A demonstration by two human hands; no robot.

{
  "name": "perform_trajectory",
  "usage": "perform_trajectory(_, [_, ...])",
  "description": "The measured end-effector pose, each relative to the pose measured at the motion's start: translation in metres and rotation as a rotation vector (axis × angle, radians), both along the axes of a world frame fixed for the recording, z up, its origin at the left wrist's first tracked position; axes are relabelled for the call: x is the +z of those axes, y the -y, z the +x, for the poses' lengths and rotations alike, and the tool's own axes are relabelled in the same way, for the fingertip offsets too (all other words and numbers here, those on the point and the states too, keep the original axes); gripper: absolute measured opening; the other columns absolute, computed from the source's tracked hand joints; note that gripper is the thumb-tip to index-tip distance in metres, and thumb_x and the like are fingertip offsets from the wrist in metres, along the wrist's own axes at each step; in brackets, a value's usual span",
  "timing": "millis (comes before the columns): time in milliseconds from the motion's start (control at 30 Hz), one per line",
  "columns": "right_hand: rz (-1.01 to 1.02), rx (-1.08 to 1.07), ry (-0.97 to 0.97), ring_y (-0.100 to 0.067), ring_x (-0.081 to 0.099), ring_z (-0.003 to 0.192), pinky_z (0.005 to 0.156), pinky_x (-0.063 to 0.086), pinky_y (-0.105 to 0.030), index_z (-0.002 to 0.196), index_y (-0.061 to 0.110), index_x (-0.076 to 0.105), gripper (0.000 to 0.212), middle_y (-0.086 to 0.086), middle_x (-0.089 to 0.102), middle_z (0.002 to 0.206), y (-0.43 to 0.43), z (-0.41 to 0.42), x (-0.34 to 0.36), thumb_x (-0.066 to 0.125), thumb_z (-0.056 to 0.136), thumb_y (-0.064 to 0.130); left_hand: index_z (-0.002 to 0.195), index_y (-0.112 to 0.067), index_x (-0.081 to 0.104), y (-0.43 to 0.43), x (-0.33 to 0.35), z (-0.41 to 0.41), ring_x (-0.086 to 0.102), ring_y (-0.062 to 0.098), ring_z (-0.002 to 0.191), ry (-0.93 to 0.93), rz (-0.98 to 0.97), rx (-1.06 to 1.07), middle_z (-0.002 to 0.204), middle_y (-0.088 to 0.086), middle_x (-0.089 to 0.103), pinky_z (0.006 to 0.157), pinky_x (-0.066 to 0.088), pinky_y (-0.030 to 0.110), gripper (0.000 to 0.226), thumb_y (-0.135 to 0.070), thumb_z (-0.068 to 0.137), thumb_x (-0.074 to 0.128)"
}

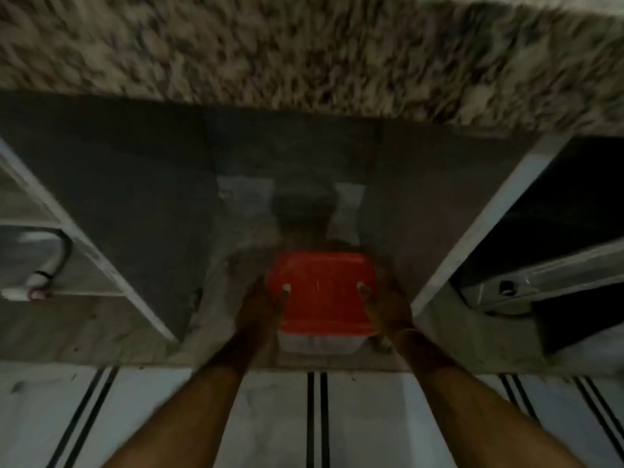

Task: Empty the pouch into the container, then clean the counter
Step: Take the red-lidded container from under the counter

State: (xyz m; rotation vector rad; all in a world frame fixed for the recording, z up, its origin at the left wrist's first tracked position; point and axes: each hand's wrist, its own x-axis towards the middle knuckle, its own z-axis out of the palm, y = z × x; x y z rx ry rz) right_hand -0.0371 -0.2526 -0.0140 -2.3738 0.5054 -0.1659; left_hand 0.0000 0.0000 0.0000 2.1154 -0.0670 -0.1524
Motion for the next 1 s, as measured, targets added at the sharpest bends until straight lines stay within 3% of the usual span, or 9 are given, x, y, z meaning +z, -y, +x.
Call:
perform_trajectory(67, [0.029,-0.030,-0.033,-0.035,0.057,0.125,0.109,0.044,-0.052,0.154,0.026,0.034,0.080,-0.011,0.058,0.140,0.005,0.008,-0.025,0.038,0.091,0.075,0.151,-0.013,0.044,0.007,-0.028,0.014,0.058,0.026,0.127,-0.074,0.000,0.032,0.144,0.008,0.058,0.103,0.041,0.023,0.060,-0.048,0.103,0.050])
perform_trajectory(200, [0.127,-0.100,-0.110,-0.036,0.043,0.142,0.120,0.032,-0.043,0.159,0.014,0.029,0.078,-0.016,0.042,0.158,0.018,0.029,-0.077,0.058,0.097,0.052,0.153,-0.010,0.041,0.011,-0.091,0.044,0.057,0.033,0.132,-0.205,-0.009,0.026,0.148,0.015,0.055,0.107,0.044,0.034,0.078,-0.057,0.093,0.059])
perform_trajectory(333, [0.225,-0.145,-0.149,-0.038,0.050,0.137,0.117,0.037,-0.049,0.154,0.012,0.041,0.105,-0.018,0.051,0.151,0.032,0.031,-0.097,0.046,0.076,0.082,0.150,-0.002,0.043,0.011,-0.093,0.045,0.057,0.037,0.131,-0.211,-0.004,0.073,0.147,0.020,0.054,0.111,0.045,0.043,0.066,-0.039,0.098,0.063])
perform_trajectory(467, [0.316,-0.189,-0.165,-0.040,0.056,0.128,0.110,0.045,-0.051,0.148,0.008,0.044,0.070,-0.019,0.057,0.142,-0.001,-0.006,-0.041,0.060,0.096,0.052,0.146,-0.001,0.046,-0.008,-0.058,0.014,0.058,0.037,0.128,-0.245,0.032,0.087,0.144,0.021,0.057,0.109,0.046,0.039,0.060,-0.037,0.100,0.061])
perform_trajectory(567, [0.441,-0.226,-0.169,-0.038,0.060,0.124,0.107,0.049,-0.050,0.145,0.009,0.046,0.064,-0.017,0.060,0.140,-0.023,-0.038,0.012,0.064,0.096,0.045,0.147,-0.002,0.045,-0.028,-0.013,-0.023,0.055,0.034,0.132,-0.256,0.024,0.075,0.144,0.019,0.056,0.115,0.039,0.036,0.056,-0.034,0.103,0.058])
perform_trajectory(667, [0.494,-0.217,-0.184,-0.031,0.066,0.117,0.102,0.054,-0.052,0.146,0.018,0.047,0.069,-0.010,0.064,0.136,-0.041,-0.076,0.069,0.062,0.092,0.059,0.146,-0.003,0.046,-0.047,0.051,-0.057,0.058,0.033,0.127,-0.347,0.027,0.100,0.141,0.017,0.058,0.111,0.043,0.035,0.058,-0.041,0.103,0.054])
perform_trajectory(767, [0.503,-0.234,-0.218,-0.025,0.072,0.105,0.095,0.059,-0.049,0.138,0.025,0.054,0.066,-0.003,0.070,0.126,-0.055,-0.119,0.141,0.060,0.088,0.068,0.139,-0.006,0.051,-0.067,0.130,-0.095,0.063,0.035,0.117,-0.371,0.075,0.102,0.133,0.018,0.063,0.103,0.050,0.040,0.061,-0.053,0.100,0.053])
perform_trajectory(867, [0.432,-0.256,-0.255,-0.025,0.067,0.105,0.096,0.057,-0.045,0.132,0.018,0.054,0.068,-0.006,0.065,0.122,-0.072,-0.162,0.237,0.060,0.087,0.069,0.134,-0.006,0.053,-0.087,0.221,-0.136,0.065,0.038,0.111,-0.351,0.170,0.084,0.124,0.021,0.066,0.097,0.053,0.045,0.083,-0.075,0.090,0.042])
perform_trajectory(1000, [0.416,-0.244,-0.254,-0.022,0.060,0.112,0.097,0.051,-0.039,0.145,0.018,0.040,0.069,-0.004,0.056,0.129,-0.095,-0.202,0.381,0.061,0.093,0.057,0.142,-0.010,0.046,-0.102,0.368,-0.178,0.065,0.034,0.113,-0.331,0.167,0.098,0.129,0.015,0.062,0.091,0.053,0.038,0.067,-0.060,0.097,0.050])
